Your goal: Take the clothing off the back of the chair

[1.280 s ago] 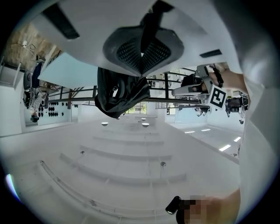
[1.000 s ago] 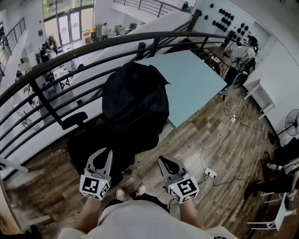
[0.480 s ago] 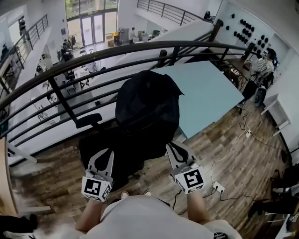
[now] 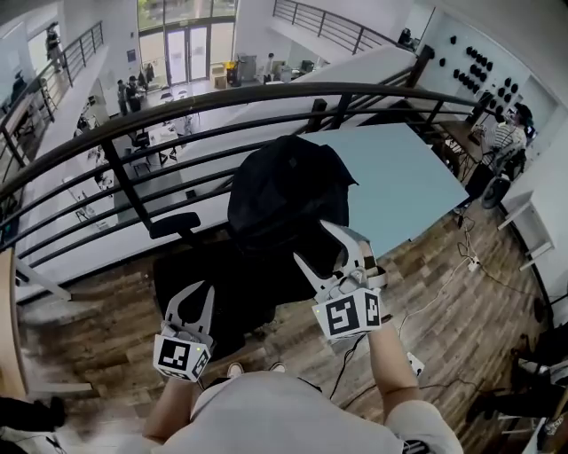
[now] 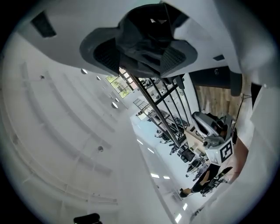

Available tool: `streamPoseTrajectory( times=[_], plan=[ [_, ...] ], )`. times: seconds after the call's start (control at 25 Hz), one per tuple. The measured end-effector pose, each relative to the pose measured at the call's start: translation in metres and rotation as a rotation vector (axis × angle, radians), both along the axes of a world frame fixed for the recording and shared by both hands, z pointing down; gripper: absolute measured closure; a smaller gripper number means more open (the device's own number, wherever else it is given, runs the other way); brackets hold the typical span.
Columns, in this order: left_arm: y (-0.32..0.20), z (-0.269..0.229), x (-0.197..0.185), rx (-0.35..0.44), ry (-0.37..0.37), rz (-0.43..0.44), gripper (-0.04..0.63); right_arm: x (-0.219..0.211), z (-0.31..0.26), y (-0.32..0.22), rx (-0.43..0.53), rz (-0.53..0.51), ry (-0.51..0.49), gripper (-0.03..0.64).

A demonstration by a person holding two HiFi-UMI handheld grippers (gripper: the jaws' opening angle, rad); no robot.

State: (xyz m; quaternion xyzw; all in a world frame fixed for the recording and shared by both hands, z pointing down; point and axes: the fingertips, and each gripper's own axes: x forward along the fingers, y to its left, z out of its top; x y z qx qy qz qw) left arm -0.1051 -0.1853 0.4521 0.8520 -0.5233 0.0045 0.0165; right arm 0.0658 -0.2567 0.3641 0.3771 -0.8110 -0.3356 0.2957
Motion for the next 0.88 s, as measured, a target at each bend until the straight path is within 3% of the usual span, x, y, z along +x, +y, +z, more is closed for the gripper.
streamPoseTrajectory(
  times=[0.2, 0.52, 0.72, 0.88],
  plan=[
    [0.008, 0.004, -0.009, -0.018, 0.007, -0.016, 0.552, -0.022, 0.011, -0.010, -0.020, -0.047, 0.093, 0.271],
    [0.026, 0.010, -0.031, -0.037, 0.017, -0.066, 0.552, -0.019, 0.077, -0.051, -0.042, -0.030, 0.436, 0.110],
    [0.029, 0.013, -0.038, -0.043, 0.027, -0.078, 0.552, -0.017, 0.108, -0.073, -0.069, 0.003, 0.570, 0.081],
    [0.029, 0.015, -0.044, -0.048, 0.031, -0.086, 0.552, -0.021, 0.107, -0.094, -0.060, 0.046, 0.586, 0.080]
  ],
)
